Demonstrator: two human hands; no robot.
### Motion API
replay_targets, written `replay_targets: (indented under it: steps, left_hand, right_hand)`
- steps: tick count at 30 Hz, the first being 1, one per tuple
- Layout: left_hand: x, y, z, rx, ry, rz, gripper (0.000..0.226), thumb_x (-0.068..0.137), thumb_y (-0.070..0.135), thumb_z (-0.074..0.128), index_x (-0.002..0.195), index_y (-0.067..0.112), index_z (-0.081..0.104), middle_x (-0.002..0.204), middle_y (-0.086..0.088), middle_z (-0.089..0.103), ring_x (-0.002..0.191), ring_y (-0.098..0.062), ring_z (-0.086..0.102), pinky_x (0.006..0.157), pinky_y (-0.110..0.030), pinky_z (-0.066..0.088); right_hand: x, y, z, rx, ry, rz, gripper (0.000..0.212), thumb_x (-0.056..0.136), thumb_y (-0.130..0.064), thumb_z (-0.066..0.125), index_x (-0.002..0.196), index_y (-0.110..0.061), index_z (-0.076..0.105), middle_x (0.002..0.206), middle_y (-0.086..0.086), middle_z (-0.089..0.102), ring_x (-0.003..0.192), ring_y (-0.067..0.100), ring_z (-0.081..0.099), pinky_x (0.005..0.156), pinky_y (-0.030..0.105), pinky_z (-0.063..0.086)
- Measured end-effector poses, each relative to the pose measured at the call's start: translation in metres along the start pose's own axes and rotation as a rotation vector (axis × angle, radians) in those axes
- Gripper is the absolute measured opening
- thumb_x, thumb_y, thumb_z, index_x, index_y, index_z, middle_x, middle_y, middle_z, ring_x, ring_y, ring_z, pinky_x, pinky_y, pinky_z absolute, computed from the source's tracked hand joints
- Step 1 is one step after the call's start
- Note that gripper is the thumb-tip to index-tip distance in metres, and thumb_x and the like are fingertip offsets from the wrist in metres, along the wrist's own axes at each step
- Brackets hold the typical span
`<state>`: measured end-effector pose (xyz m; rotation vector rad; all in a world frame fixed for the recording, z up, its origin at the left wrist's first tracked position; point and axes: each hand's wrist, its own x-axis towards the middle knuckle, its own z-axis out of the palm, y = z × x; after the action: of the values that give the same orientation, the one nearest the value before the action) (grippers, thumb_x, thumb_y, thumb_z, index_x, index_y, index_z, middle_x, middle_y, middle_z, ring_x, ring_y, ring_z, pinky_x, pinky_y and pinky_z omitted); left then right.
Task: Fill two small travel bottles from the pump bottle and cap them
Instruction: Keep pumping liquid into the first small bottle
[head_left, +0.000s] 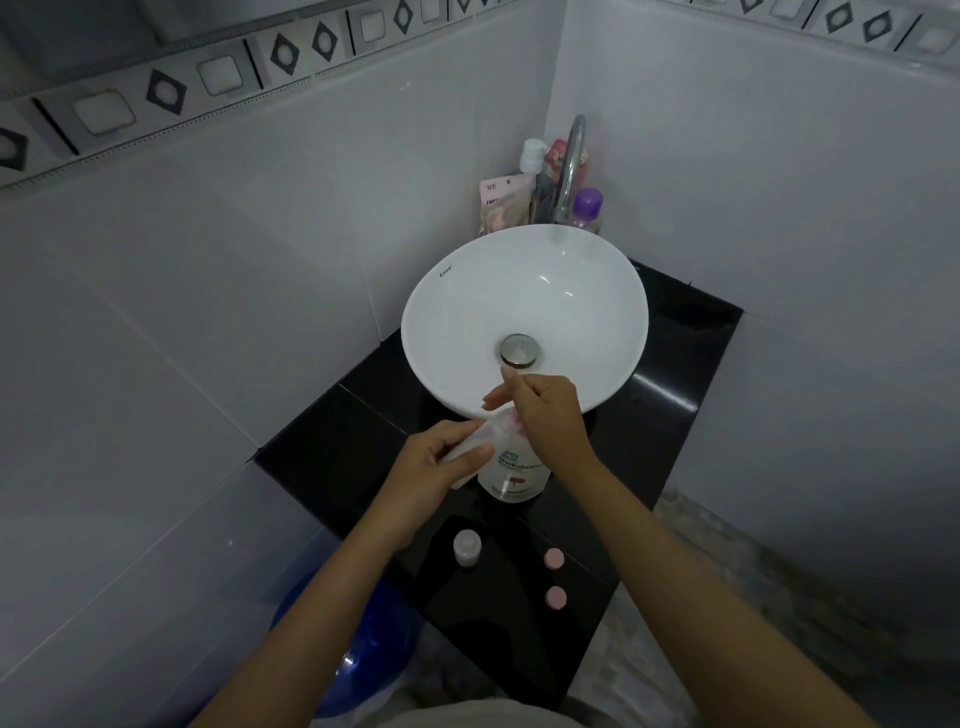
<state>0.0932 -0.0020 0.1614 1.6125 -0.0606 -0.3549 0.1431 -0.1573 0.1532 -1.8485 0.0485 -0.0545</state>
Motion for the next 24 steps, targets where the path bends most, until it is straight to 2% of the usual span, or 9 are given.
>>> replay_targets:
  steps: [3, 5, 10, 15, 18, 21, 24]
  left_hand:
    - [-0.001, 0.005, 0.0, -0.005, -0.006, 0.027, 0.03, 0.087, 0.015, 0.06, 0.117, 0.016, 0.064, 0.106, -0.001, 0.064, 0.088, 0.007, 0.063, 0.07, -0.005, 0.047]
    - [-0.002, 0.008, -0.001, -0.012, -0.001, 0.042, 0.03, 0.087, 0.015, 0.06, 0.117, 0.015, 0.064, 0.106, 0.001, 0.065, 0.09, 0.006, 0.063, 0.07, -0.005, 0.047]
    - [-0.002, 0.007, 0.0, -0.014, 0.001, 0.044, 0.029, 0.087, 0.016, 0.06, 0.116, 0.015, 0.065, 0.102, 0.004, 0.065, 0.089, 0.007, 0.063, 0.07, -0.005, 0.046]
    - [0.0, 0.001, 0.001, -0.001, 0.011, -0.004, 0.03, 0.087, 0.015, 0.061, 0.117, 0.015, 0.064, 0.107, -0.002, 0.063, 0.087, 0.008, 0.062, 0.069, -0.004, 0.046]
    - [-0.001, 0.0, 0.002, -0.005, 0.009, -0.011, 0.031, 0.087, 0.015, 0.061, 0.118, 0.015, 0.064, 0.108, -0.002, 0.064, 0.091, 0.005, 0.063, 0.072, -0.006, 0.047]
    - [-0.003, 0.005, 0.002, -0.007, 0.0, 0.008, 0.031, 0.086, 0.016, 0.062, 0.117, 0.018, 0.064, 0.111, 0.0, 0.066, 0.096, 0.002, 0.063, 0.074, -0.008, 0.048]
    - [-0.004, 0.008, 0.0, 0.022, 0.012, 0.034, 0.031, 0.086, 0.016, 0.063, 0.116, 0.018, 0.064, 0.111, 0.001, 0.067, 0.095, 0.0, 0.063, 0.074, -0.008, 0.049]
  right_hand:
    - [0.004, -0.012, -0.005, -0.01, -0.026, 0.03, 0.036, 0.093, -0.032, 0.053, 0.068, -0.015, 0.074, 0.064, -0.006, 0.073, 0.056, 0.004, 0.064, 0.05, 0.021, 0.051]
    - [0.007, -0.019, -0.006, -0.005, -0.031, 0.026, 0.035, 0.093, -0.032, 0.054, 0.068, -0.017, 0.073, 0.06, -0.008, 0.072, 0.062, 0.008, 0.068, 0.05, 0.018, 0.052]
    - [0.002, -0.013, -0.004, 0.052, -0.001, 0.021, 0.04, 0.096, -0.033, 0.049, 0.072, -0.012, 0.073, 0.07, 0.001, 0.074, 0.056, -0.003, 0.061, 0.045, 0.013, 0.046]
    - [0.001, 0.0, 0.001, 0.014, -0.002, 0.009, 0.042, 0.096, -0.03, 0.049, 0.07, -0.008, 0.074, 0.071, 0.0, 0.074, 0.054, -0.001, 0.058, 0.058, 0.019, 0.043]
    - [0.001, 0.001, -0.001, -0.027, -0.016, 0.032, 0.04, 0.095, -0.031, 0.05, 0.066, -0.016, 0.073, 0.068, -0.003, 0.074, 0.056, 0.001, 0.06, 0.06, 0.023, 0.045]
    - [0.005, -0.009, -0.005, -0.025, -0.046, 0.059, 0.038, 0.093, -0.033, 0.052, 0.062, -0.022, 0.071, 0.062, -0.007, 0.072, 0.059, 0.001, 0.064, 0.053, 0.019, 0.048]
    - [0.008, -0.017, -0.006, -0.02, -0.048, 0.024, 0.037, 0.093, -0.031, 0.053, 0.064, -0.018, 0.072, 0.06, -0.006, 0.072, 0.061, 0.003, 0.066, 0.055, 0.012, 0.048]
